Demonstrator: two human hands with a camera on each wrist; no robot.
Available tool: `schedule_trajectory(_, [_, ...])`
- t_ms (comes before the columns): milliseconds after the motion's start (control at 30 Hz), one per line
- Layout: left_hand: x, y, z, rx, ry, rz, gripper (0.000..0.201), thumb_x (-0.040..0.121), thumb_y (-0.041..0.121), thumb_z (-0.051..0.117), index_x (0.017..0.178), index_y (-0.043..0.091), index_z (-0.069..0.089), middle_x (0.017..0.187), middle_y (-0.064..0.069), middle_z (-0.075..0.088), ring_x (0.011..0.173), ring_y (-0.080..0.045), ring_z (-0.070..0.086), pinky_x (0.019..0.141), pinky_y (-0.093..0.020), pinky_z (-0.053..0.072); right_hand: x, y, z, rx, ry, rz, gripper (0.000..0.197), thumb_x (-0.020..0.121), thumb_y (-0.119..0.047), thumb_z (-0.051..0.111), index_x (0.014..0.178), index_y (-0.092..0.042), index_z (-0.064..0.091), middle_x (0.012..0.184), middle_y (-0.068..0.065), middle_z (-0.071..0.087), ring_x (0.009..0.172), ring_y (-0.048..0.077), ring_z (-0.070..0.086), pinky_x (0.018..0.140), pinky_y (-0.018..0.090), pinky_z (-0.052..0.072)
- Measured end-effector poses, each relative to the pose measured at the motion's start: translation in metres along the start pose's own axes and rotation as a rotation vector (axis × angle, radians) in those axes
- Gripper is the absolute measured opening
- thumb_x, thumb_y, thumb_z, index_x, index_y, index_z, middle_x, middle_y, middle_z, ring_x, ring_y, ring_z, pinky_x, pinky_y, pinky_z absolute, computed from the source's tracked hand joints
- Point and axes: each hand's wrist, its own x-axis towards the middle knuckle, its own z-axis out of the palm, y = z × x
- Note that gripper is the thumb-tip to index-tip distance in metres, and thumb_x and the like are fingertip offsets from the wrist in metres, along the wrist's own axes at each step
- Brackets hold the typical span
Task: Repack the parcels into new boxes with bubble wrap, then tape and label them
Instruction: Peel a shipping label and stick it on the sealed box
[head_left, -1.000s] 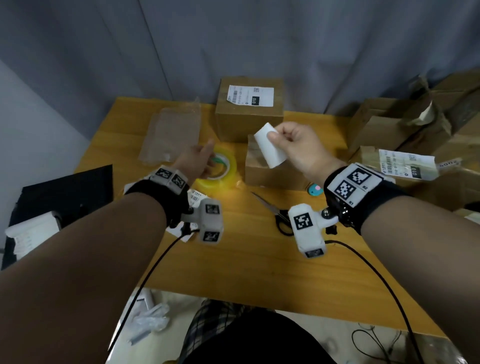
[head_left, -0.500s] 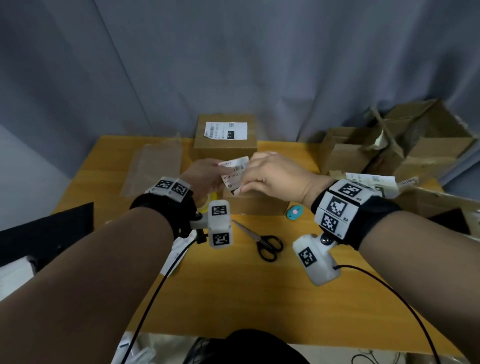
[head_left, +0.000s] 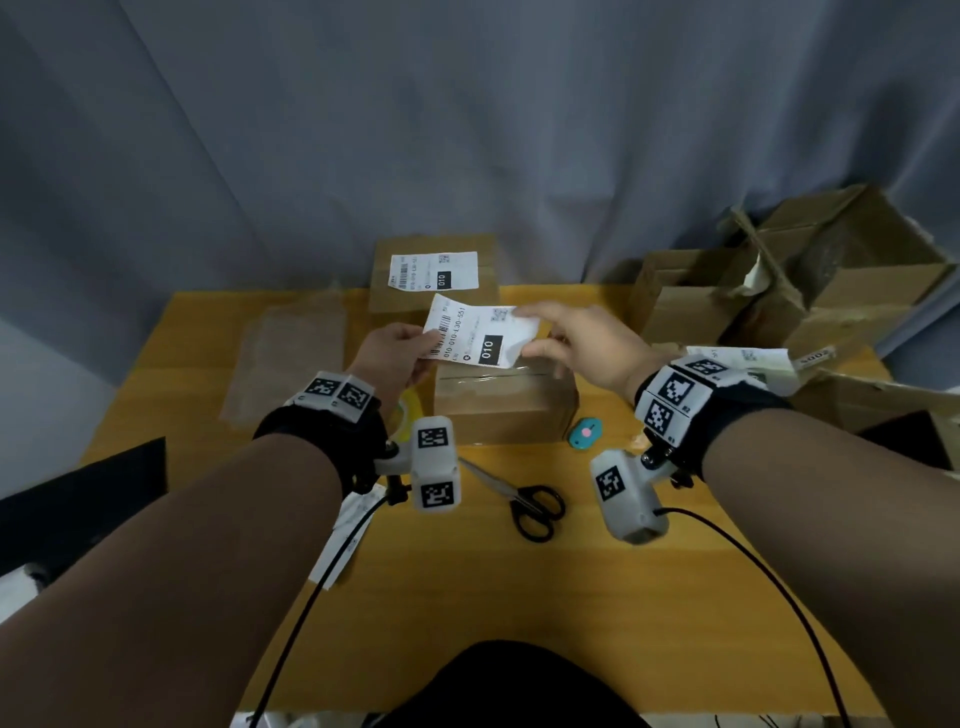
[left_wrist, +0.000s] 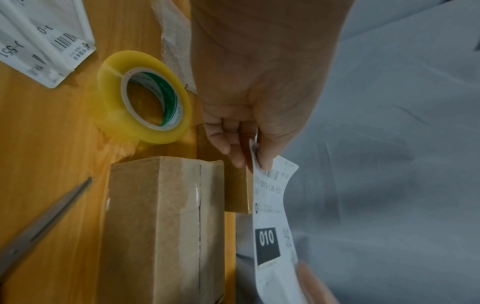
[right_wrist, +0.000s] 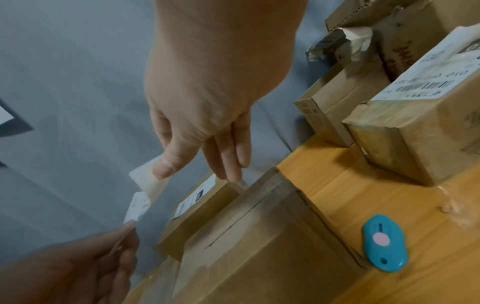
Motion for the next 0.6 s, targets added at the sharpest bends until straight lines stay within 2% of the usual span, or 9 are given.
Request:
schedule_trajectory(67, [0.003,-0.003,0.001,0.018,0.017,-0.02,0.01,0.09,0.018,0.063,0.086,0.013,0.057,0.08,-0.003,0.065,0.055,-0.007,0.055,0.053,-0.017,0.047,0.004,0.001,0.005,0.117,0.024,0.012,0.033,0.094,-0.025,0.058,0.127,-0.023,0.056,0.089,0.001,0.07,0.066,0.015,0.067,0.073,0.031,0.056])
schedule_trajectory(167, [0.004,-0.005,0.001,0.056,0.027,-0.039,0.01,0.091,0.015,0.062,0.085,0.012,0.055,0.075,-0.003,0.063,0.042,0.0,0.054,0.051,-0.017,0.044,0.008,0.0,0.01,0.206,0.023,0.017,0.019,0.096,-0.016,0.055,0.111,-0.014,0.065,0.097,0.0,0.068,0.078,0.014,0.068,0.08,0.032,0.056])
schedule_trajectory(200, [0.004,-0.006,0.0,0.072,0.019,-0.044,0.009,0.091,0.013,0.061,0.086,0.011,0.054,0.075,-0.004,0.062,0.041,-0.002,0.054,0.051,-0.018,0.043,0.01,0.002,0.012,0.227,0.017,0.034,0.02,0.096,-0.018,0.053,0.11,-0.014,0.067,0.101,-0.001,0.069,0.086,0.014,0.067,0.086,0.033,0.053])
schedule_trajectory(267, [0.003,-0.008,0.0,0.074,-0.007,-0.061,0.01,0.09,0.01,0.062,0.09,0.009,0.052,0.078,-0.007,0.061,0.05,-0.01,0.051,0.049,-0.019,0.041,0.01,0.003,0.016,0.344,0.02,0.145,0.026,0.096,-0.034,0.049,0.104,-0.02,0.07,0.107,0.001,0.07,0.097,0.016,0.064,0.094,0.035,0.049])
schedule_trajectory(333, [0.002,-0.009,0.003,0.076,-0.039,-0.08,0.016,0.088,0.007,0.064,0.096,0.009,0.05,0.081,-0.008,0.061,0.059,-0.013,0.049,0.053,-0.021,0.042,0.01,0.008,0.022,0.455,0.11,0.246,0.038,0.09,-0.054,0.05,0.086,-0.023,0.072,0.095,0.003,0.072,0.089,0.022,0.067,0.088,0.042,0.053])
schedule_trajectory(367, [0.001,-0.01,0.005,0.098,-0.062,-0.077,0.015,0.088,0.007,0.064,0.097,0.009,0.052,0.082,-0.008,0.061,0.063,-0.014,0.051,0.057,-0.021,0.042,0.01,0.011,0.025,0.447,0.164,0.271,0.04,0.087,-0.056,0.054,0.079,-0.02,0.07,0.086,0.006,0.072,0.082,0.026,0.068,0.081,0.046,0.055])
schedule_trajectory(433, [-0.001,-0.011,0.009,0.189,-0.112,-0.035,0.006,0.09,0.008,0.062,0.091,0.012,0.057,0.082,-0.004,0.065,0.068,-0.012,0.058,0.061,-0.019,0.045,0.009,0.016,0.032,0.442,0.208,0.308,0.024,0.088,-0.037,0.064,0.074,-0.017,0.062,0.078,0.009,0.069,0.071,0.029,0.066,0.069,0.042,0.058])
schedule_trajectory(500, [0.0,-0.014,0.013,0.288,-0.131,0.015,0.003,0.092,0.013,0.058,0.089,0.013,0.059,0.087,-0.005,0.067,0.069,-0.011,0.063,0.061,-0.019,0.049,0.008,0.021,0.04,0.447,0.221,0.341,0.017,0.089,-0.019,0.066,0.077,-0.023,0.054,0.08,0.009,0.064,0.065,0.022,0.06,0.061,0.035,0.055])
schedule_trajectory(600, [0.004,-0.021,0.017,0.396,-0.093,0.046,0.012,0.095,0.018,0.053,0.087,0.01,0.058,0.088,-0.006,0.067,0.069,-0.013,0.062,0.073,-0.031,0.053,0.004,0.029,0.053,0.39,0.227,0.352,0.012,0.091,-0.019,0.063,0.091,-0.026,0.052,0.089,0.008,0.065,0.068,0.017,0.058,0.063,0.03,0.05])
